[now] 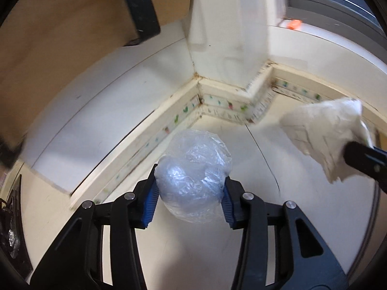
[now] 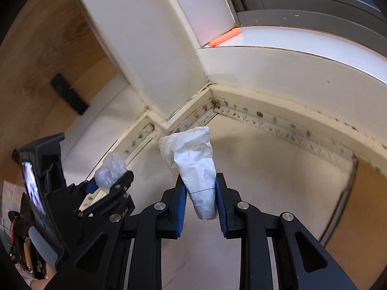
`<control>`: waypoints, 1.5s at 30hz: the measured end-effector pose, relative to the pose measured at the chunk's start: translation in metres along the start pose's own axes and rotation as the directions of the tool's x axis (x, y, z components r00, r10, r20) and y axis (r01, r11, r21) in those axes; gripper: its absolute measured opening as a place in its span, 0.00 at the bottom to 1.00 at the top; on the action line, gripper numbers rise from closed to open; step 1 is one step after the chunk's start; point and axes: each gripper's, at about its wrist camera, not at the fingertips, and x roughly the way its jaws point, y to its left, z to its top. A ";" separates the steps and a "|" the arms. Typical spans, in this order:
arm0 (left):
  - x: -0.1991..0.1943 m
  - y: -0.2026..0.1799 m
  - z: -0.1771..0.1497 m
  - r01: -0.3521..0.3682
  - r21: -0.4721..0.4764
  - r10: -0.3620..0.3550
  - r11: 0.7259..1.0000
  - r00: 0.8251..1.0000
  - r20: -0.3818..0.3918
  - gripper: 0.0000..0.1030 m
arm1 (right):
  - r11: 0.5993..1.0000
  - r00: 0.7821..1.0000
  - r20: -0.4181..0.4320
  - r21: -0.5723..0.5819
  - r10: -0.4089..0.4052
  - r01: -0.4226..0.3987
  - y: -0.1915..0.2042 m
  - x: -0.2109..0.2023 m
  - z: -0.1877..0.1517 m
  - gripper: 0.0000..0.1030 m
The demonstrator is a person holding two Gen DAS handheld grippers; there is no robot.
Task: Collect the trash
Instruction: 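Carry the plastic bag and tissue down over the trash bin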
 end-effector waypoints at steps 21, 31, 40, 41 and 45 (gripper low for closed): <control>-0.157 0.120 -0.145 0.264 0.223 -0.281 0.938 0.958 0.049 0.39 | 0.990 0.993 0.100 0.131 -0.066 0.053 0.166 -0.170 -0.207 0.21; -0.222 0.199 -0.239 0.357 0.295 -0.387 0.886 0.921 0.048 0.38 | 0.981 0.977 0.161 0.163 -0.136 0.110 0.271 -0.228 -0.324 0.21; -0.247 0.253 -0.315 0.426 0.336 -0.444 0.840 0.895 -0.026 0.38 | 0.968 0.975 0.129 0.195 -0.183 0.156 0.328 -0.259 -0.431 0.21; -0.249 0.257 -0.325 0.431 0.342 -0.446 0.835 0.894 -0.038 0.38 | 0.968 0.975 0.121 0.195 -0.185 0.159 0.332 -0.262 -0.441 0.21; -0.248 0.265 -0.356 0.460 0.344 -0.455 0.819 0.885 -0.100 0.38 | 0.963 0.979 0.077 0.206 -0.191 0.172 0.345 -0.269 -0.481 0.21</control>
